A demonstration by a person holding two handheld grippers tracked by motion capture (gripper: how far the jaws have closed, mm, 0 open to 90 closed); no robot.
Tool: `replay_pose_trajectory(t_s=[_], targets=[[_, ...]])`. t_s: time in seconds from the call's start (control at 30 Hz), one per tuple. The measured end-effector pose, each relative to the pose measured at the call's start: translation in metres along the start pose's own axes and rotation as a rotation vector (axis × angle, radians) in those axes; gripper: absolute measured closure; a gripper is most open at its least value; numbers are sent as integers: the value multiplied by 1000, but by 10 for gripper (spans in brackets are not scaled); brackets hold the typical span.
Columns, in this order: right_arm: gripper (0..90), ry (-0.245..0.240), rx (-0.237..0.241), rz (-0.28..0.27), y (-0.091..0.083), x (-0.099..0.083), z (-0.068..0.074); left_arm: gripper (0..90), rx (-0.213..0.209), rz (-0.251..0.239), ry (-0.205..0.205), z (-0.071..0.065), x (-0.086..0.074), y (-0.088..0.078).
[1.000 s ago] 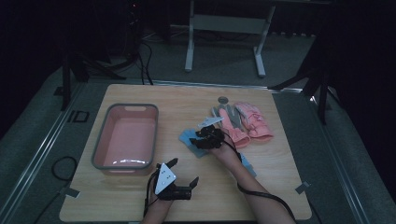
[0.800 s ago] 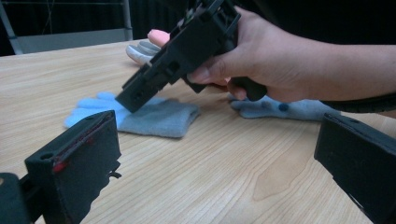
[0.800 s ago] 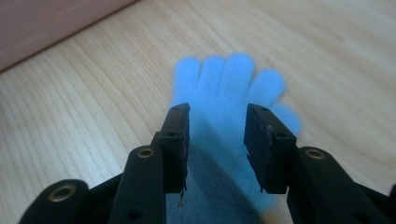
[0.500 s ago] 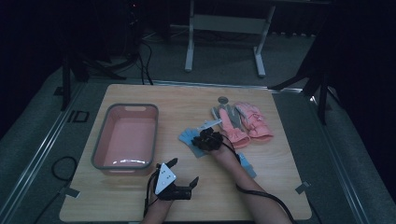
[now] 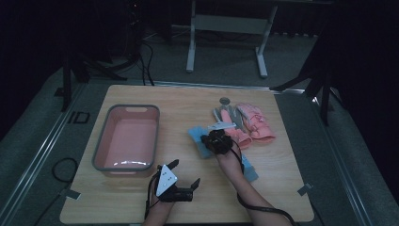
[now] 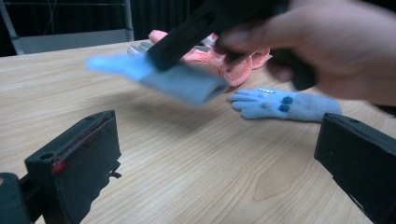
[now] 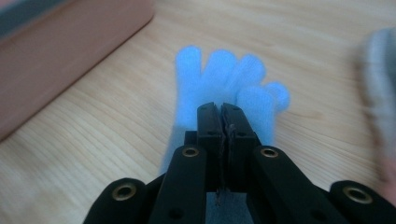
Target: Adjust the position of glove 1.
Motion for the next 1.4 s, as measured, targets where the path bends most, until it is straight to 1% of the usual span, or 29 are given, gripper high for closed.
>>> replay_pose_trajectory(t_s=[0.03,0.13,0.2,0.23,0.27,0.33,0.37,0.43,0.5,0.53,0.57,0.6,0.67,0.73,0.8,0.83,0.9,0.97,1.03,1.13,1.17,1.2,1.23,1.27,1.3,1.33,1.37,1.4], targets=[[872,11,-18,-16,-8,0,-1,5,0,0,0,0,0,0],[872,72,-41,-35,-26,-5,1,5,4,1,2,0,0,0],[872,104,-62,-32,-34,-15,3,5,7,-3,4,0,0,0],[872,136,-60,-35,-38,-21,6,5,8,-5,1,0,0,0],[872,153,-59,-33,-40,-27,9,5,8,-7,0,0,0,0],[872,157,-89,-24,-42,-38,13,5,7,-6,1,0,0,0],[872,171,-96,-24,-42,-44,15,5,7,-6,2,0,0,0],[872,206,-97,-15,-40,-55,18,5,7,-5,4,0,0,0],[872,241,-89,-5,-37,-65,23,5,8,-6,4,0,0,0],[872,251,-92,-11,-37,-68,25,5,8,-7,4,0,0,0],[872,254,-111,-13,-36,-72,27,5,8,-7,4,0,0,0],[872,249,-123,-12,-35,-76,27,5,7,-6,4,0,0,0],[871,257,-127,5,-29,-82,29,5,6,-5,4,0,0,0],[869,246,-142,19,-25,-86,29,5,6,-3,8,0,0,0],[863,238,-151,20,-21,-88,30,5,4,-2,9,-1,0,0],[852,233,-155,19,-20,-88,30,5,4,-2,9,-1,0,0],[828,203,-164,20,-19,-88,31,5,3,0,8,-1,0,0],[806,198,-164,16,-18,-88,32,5,3,0,8,-1,0,0],[759,195,-159,10,-17,-88,33,5,3,0,8,-1,0,0],[679,182,-140,5,-22,-84,32,5,1,0,7,-1,0,0],[668,173,-138,0,-24,-82,31,5,1,0,7,-1,0,0],[660,155,-153,-10,-28,-79,29,5,0,1,7,-1,0,0],[660,155,-153,-10,-28,-79,29,5,0,1,7,-1,0,0],[660,138,-162,-18,-32,-76,26,5,0,1,7,-1,0,0],[641,128,-148,-44,-40,-70,19,5,-1,2,8,-1,0,0],[640,110,-146,-45,-44,-67,14,5,-2,3,8,-1,0,1],[642,97,-126,-51,-47,-65,10,5,-1,3,10,-1,0,0],[668,88,-114,-48,-50,-63,5,5,-2,3,10,-1,0,0]])
Point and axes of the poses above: each handheld gripper's, and its own axes: y roughly forward along the jaws, x roughly out of its top, z roughly to its left, the point moved 9 cm from there along y, roughly forward along the jaws, and after that the axes turned 6 degrees about -y, right-handed, at the moved point
